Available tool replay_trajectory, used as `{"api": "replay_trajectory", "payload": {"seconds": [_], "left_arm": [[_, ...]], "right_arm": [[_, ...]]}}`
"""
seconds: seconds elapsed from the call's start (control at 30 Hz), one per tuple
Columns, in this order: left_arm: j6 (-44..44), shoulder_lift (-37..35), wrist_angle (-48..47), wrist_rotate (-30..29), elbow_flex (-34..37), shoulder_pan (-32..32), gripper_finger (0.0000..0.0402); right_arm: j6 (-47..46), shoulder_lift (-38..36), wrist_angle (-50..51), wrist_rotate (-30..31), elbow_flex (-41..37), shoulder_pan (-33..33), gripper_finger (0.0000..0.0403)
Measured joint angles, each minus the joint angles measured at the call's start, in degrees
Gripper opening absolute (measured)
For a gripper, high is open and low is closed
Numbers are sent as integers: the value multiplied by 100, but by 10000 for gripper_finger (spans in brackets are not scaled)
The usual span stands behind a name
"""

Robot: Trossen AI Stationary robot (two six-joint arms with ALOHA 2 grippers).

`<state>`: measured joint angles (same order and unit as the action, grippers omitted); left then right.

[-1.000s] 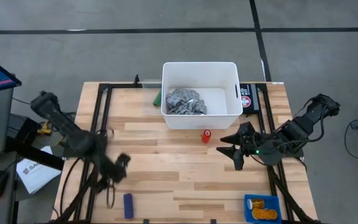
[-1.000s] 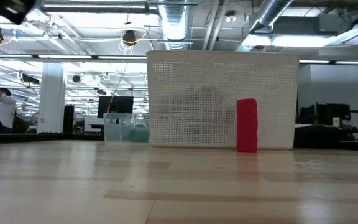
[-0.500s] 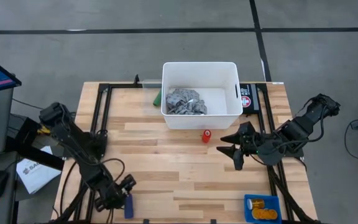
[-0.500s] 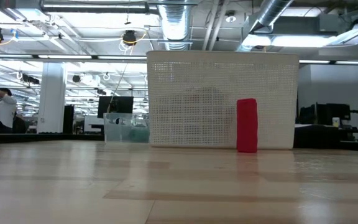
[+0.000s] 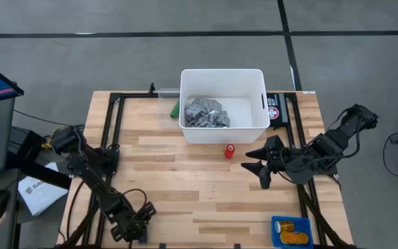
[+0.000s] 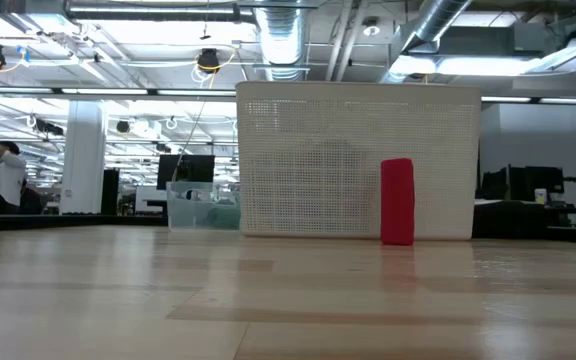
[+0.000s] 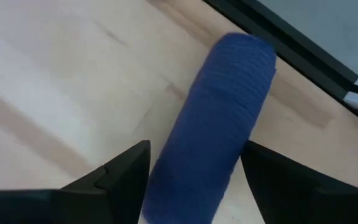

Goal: Pick & Place Medicine items
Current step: Put the blue rolled bandage into the transparent bin

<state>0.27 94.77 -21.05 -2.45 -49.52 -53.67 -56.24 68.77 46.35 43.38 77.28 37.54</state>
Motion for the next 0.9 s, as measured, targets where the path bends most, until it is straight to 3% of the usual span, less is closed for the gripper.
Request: {"api": "replay_trajectory", "payload": {"seconds": [0.47, 0.67, 0.9], "left_arm": [[-266, 237, 209, -70, -4, 2, 200], [-796, 179, 116, -472, -2, 69, 175], [-1724, -336, -429, -1409, 22, 570, 168]], "right_arm": [[30, 0, 0, -24, 0, 0, 230], [28, 0, 0, -46, 0, 0, 230], [8, 0, -2, -48, 0, 0, 230]]}}
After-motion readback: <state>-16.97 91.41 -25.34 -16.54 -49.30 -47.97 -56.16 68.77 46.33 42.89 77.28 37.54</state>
